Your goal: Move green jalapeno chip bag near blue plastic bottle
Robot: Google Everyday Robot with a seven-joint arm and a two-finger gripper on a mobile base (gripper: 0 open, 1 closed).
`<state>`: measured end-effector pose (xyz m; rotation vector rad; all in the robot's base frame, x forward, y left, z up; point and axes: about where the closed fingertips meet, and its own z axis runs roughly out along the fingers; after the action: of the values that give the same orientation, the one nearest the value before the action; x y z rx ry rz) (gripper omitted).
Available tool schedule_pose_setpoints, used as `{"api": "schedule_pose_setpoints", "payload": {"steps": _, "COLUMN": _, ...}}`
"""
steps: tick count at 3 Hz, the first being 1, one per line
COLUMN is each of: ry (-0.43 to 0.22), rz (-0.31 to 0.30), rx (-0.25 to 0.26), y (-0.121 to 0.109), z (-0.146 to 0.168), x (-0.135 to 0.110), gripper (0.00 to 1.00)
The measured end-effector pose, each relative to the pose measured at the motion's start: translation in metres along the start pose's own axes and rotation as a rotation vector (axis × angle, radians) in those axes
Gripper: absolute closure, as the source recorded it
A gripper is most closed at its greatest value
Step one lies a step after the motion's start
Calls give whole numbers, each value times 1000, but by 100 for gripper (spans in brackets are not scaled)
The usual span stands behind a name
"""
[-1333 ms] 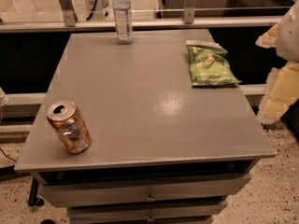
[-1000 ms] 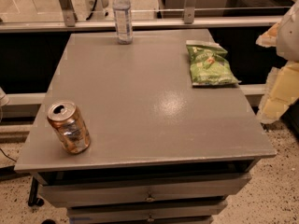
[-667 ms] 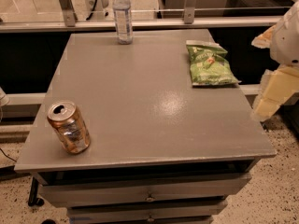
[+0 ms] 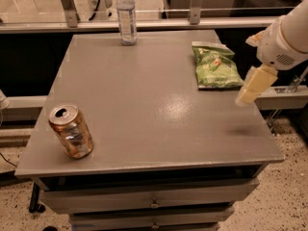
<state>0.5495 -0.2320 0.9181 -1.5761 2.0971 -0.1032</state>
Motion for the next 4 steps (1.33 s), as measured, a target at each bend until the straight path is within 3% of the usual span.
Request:
{"api": "schedule_pose_setpoints", "payload": {"steps": 1, "ry": -69, "rz": 110, "rx": 32, "y": -44, "z": 34, "x": 11, "gripper": 0}}
{"api": "schedule_pose_setpoints", "payload": {"steps": 2, "ry": -137, "rz": 259, "rx": 24, "y": -71, "z": 64, "x": 30, "gripper": 0}}
{"api": "schedule_pose_setpoints", "payload": {"steps": 3, "ry": -215, "rz": 389, "rx": -13, "y": -81, "z": 91, "x": 36, "gripper": 0}}
{"api": "schedule_pose_setpoints", "payload": {"steps": 4, "ry": -284, "rz": 455, "rx": -54, "y": -84, "z": 111, "x": 25, "gripper": 0}}
